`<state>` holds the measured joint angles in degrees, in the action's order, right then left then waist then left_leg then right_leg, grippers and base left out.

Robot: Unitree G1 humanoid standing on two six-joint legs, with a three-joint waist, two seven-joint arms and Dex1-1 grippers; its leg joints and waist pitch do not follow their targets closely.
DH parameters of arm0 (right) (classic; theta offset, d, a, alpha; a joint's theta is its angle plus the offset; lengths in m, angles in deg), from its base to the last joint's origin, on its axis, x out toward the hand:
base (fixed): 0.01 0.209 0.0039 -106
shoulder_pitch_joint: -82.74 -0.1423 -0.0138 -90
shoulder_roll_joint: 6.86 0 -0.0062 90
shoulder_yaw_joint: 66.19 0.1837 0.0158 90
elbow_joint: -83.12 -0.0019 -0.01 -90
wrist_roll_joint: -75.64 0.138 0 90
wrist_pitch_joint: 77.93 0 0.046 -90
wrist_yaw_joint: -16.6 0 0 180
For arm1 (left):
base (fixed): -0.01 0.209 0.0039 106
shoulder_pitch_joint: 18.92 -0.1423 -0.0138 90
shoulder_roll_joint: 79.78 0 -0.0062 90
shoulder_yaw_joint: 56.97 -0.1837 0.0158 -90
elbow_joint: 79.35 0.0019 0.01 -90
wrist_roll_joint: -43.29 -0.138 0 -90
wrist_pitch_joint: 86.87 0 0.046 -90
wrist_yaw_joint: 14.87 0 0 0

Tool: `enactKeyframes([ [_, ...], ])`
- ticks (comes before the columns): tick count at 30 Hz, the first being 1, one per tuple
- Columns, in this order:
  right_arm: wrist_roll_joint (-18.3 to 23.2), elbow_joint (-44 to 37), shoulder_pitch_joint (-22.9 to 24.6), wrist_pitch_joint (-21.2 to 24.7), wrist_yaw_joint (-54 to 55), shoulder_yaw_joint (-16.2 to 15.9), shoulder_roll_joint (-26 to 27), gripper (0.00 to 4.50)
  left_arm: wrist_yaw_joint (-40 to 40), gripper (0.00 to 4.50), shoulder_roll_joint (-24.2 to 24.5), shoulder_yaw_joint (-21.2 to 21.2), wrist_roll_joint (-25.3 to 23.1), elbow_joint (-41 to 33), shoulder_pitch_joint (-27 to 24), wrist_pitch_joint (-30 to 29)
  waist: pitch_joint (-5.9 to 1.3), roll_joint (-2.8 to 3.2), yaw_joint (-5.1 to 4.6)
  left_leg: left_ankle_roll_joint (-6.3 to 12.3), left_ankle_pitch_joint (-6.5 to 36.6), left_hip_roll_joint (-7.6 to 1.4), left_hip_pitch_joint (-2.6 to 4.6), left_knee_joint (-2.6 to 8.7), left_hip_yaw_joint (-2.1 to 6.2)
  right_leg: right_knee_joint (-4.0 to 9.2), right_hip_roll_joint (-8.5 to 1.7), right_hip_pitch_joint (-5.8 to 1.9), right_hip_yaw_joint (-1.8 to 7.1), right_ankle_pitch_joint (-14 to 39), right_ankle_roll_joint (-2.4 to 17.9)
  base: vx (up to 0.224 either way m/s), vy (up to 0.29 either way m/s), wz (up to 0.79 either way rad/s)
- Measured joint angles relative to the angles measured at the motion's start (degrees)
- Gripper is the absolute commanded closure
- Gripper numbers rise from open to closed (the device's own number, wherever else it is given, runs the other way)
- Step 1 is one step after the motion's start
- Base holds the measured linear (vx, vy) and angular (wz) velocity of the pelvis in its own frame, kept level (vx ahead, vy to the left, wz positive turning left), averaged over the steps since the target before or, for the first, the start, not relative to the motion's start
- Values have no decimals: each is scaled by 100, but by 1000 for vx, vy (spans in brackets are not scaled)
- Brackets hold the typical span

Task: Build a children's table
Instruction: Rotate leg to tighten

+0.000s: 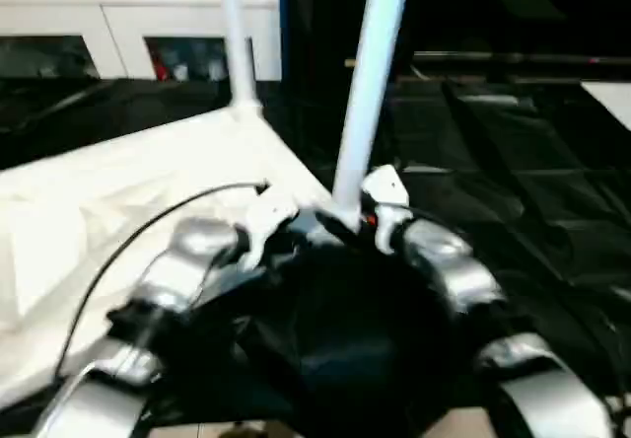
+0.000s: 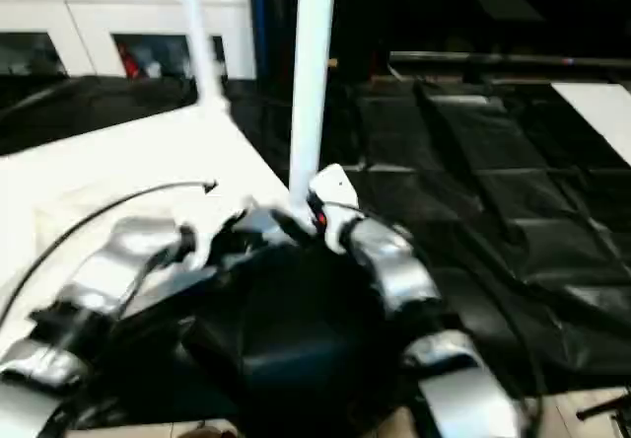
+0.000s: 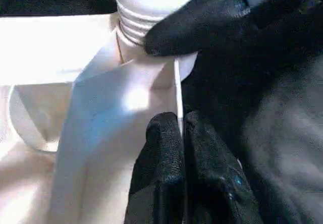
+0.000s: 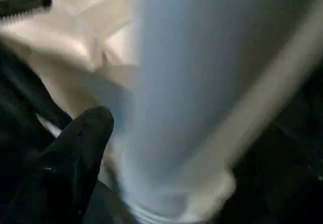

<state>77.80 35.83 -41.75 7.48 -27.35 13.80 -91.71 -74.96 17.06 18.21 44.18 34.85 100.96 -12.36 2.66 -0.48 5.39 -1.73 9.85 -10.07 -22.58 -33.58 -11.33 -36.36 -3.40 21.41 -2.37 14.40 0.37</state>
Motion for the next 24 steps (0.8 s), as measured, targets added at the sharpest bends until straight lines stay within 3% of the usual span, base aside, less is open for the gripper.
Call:
enactKeyframes([
  [8,260,-473,119,186,-1193,-177,-316,18,-768,450,383,-31,200,-54,-69,109,20,-45,20,1,-1,0,-4,-7,-5,-3,-3,1,-1,-2,1,0,0,0],
  [19,322,-553,145,311,-1749,-279,-344,105,-1098,450,570,-35,285,-117,-82,79,40,-94,44,4,-3,-1,-5,-14,-5,-14,-3,5,0,-2,1,0,0,0],
  [21,320,-553,146,316,-1792,-301,-344,137,-1116,450,595,-35,285,-153,-92,72,48,-109,45,4,-3,-2,-5,-16,-5,-18,-3,6,0,-2,1,0,0,0],
  [24,319,-553,145,319,-1835,-314,-339,144,-1120,450,606,-36,284,-172,-96,67,53,-119,44,4,-3,-2,-5,-20,-5,-22,-3,6,1,-2,1,0,0,0],
])
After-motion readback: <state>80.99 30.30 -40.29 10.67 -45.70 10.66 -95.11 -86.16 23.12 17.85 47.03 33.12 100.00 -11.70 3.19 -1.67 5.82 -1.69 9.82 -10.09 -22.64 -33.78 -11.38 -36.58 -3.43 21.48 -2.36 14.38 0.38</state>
